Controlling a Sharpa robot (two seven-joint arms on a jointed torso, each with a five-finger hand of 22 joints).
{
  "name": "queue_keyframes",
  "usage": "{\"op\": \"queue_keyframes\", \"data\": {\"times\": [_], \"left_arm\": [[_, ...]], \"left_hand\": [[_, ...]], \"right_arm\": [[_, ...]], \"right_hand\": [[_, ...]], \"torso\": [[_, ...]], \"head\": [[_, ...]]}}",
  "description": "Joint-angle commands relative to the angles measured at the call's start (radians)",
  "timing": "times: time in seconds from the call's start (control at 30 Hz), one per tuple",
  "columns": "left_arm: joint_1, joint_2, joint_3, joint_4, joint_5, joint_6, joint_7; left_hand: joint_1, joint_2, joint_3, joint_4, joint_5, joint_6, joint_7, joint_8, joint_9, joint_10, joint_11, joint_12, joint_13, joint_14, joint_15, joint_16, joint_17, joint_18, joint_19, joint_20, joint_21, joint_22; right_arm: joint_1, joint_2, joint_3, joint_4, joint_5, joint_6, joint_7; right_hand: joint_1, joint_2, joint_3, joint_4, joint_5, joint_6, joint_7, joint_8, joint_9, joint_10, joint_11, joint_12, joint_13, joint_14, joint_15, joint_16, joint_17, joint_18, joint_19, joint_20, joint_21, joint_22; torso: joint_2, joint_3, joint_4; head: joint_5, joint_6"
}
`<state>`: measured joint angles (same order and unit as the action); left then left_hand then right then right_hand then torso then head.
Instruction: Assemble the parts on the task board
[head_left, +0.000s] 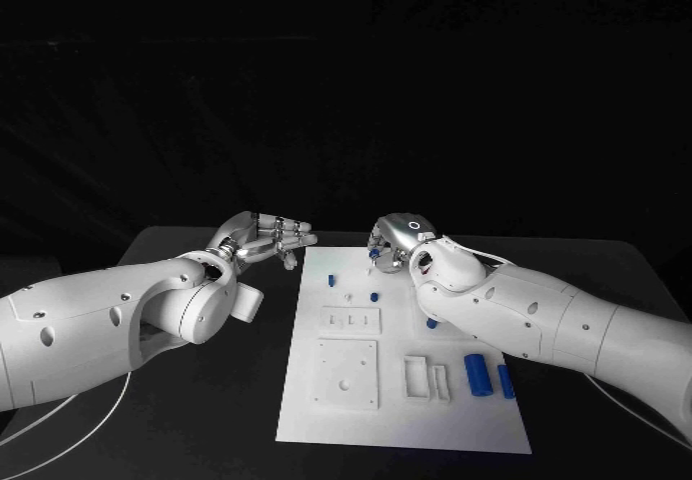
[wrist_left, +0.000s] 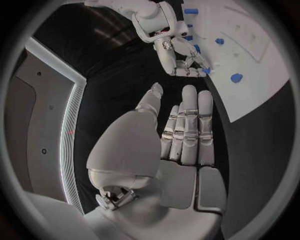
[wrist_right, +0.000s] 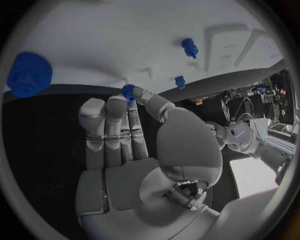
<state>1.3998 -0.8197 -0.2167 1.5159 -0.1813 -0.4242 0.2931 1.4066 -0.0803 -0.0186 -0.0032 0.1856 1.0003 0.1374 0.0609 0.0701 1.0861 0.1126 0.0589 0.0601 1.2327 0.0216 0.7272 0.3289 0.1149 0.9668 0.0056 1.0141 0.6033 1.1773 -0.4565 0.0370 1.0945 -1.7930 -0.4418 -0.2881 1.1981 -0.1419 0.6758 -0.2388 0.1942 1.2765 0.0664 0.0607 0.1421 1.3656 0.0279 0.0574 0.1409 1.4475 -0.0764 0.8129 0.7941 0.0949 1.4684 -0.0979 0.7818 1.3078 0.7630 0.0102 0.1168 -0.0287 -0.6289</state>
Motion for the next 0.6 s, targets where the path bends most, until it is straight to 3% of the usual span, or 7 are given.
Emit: {"op": "queue_keyframes", "data": {"times": [0.03,0.27,0.37,0.5,0.6], "left_arm": [[0.004,0.001,0.001,0.003,-0.001,0.01,0.009],[0.004,0.003,0.001,0.002,-0.001,0.011,0.009],[0.004,0.004,0.001,0.003,-0.001,0.011,0.008],[0.005,0.003,0.001,0.005,-0.001,0.011,0.007],[0.006,0.003,0.001,0.005,-0.001,0.011,0.007]], "left_hand": [[0.001,0.003,0.0,-0.005,0.001,-0.005,-0.002,0.002,0.001,-0.005,0.0,0.003,0.002,-0.007,0.002,0.005,-0.001,0.019,-0.008,0.002,0.001,0.001],[0.002,0.002,0.0,-0.004,0.001,-0.007,-0.002,0.002,0.001,-0.007,0.0,0.002,0.002,-0.007,0.002,0.004,-0.001,0.019,-0.008,0.002,0.0,0.002],[0.002,0.002,0.0,-0.004,0.001,-0.007,-0.002,0.002,0.001,-0.007,0.0,0.002,0.002,-0.007,0.002,0.004,-0.001,0.019,-0.008,0.002,0.0,0.002],[0.002,0.002,0.0,-0.004,0.001,-0.007,-0.002,0.002,0.001,-0.007,0.0,0.002,0.002,-0.007,0.002,0.004,-0.001,0.019,-0.008,0.002,0.0,0.002],[0.002,0.002,0.0,-0.004,0.001,-0.007,-0.002,0.002,0.001,-0.007,0.0,0.002,0.002,-0.007,0.002,0.004,-0.001,0.019,-0.008,0.002,0.0,0.002]], "right_arm": [[0.0,0.001,-0.001,-0.002,-0.012,0.024,0.007],[0.0,0.008,-0.002,-0.011,-0.013,0.027,0.006],[-0.001,0.012,-0.003,-0.02,-0.013,0.031,0.005],[-0.003,0.017,-0.003,-0.033,-0.013,0.032,0.006],[-0.005,0.021,-0.003,-0.041,-0.012,0.034,0.009]], "right_hand": [[0.011,0.01,-0.007,0.0,0.006,0.005,0.001,0.004,-0.001,0.031,-0.026,0.004,0.058,0.0,-0.005,0.001,-0.002,0.013,0.048,-0.006,-0.007,0.028],[0.011,0.011,-0.008,0.0,0.006,0.004,0.001,0.003,-0.002,0.029,-0.026,0.004,0.057,0.0,-0.005,0.001,-0.002,0.013,0.048,-0.006,-0.01,0.029],[0.011,0.012,-0.01,0.0,0.011,0.003,0.001,0.003,-0.003,0.029,-0.026,0.004,0.057,0.001,-0.005,0.001,-0.002,0.014,0.048,-0.007,-0.011,0.03],[0.011,0.012,-0.013,-0.001,0.014,0.003,0.002,0.004,-0.003,0.028,-0.026,0.004,0.055,0.0,-0.005,0.002,-0.002,0.015,0.049,-0.006,-0.013,0.032],[0.011,0.013,-0.015,-0.001,0.013,0.002,0.002,0.003,-0.004,0.026,-0.025,0.003,0.054,0.0,-0.004,0.002,-0.002,0.015,0.049,-0.006,-0.014,0.033]], "torso": [[0.001,-0.0001,0.0014],[0.002,-0.0005,0.003],[0.003,-0.0017,0.0053],[0.005,-0.002,0.0086],[0.005,-0.002,0.0086]], "head": [[0.001,-0.002],[0.002,-0.003],[-0.003,0.006],[-0.009,0.005],[-0.002,0.003]]}}
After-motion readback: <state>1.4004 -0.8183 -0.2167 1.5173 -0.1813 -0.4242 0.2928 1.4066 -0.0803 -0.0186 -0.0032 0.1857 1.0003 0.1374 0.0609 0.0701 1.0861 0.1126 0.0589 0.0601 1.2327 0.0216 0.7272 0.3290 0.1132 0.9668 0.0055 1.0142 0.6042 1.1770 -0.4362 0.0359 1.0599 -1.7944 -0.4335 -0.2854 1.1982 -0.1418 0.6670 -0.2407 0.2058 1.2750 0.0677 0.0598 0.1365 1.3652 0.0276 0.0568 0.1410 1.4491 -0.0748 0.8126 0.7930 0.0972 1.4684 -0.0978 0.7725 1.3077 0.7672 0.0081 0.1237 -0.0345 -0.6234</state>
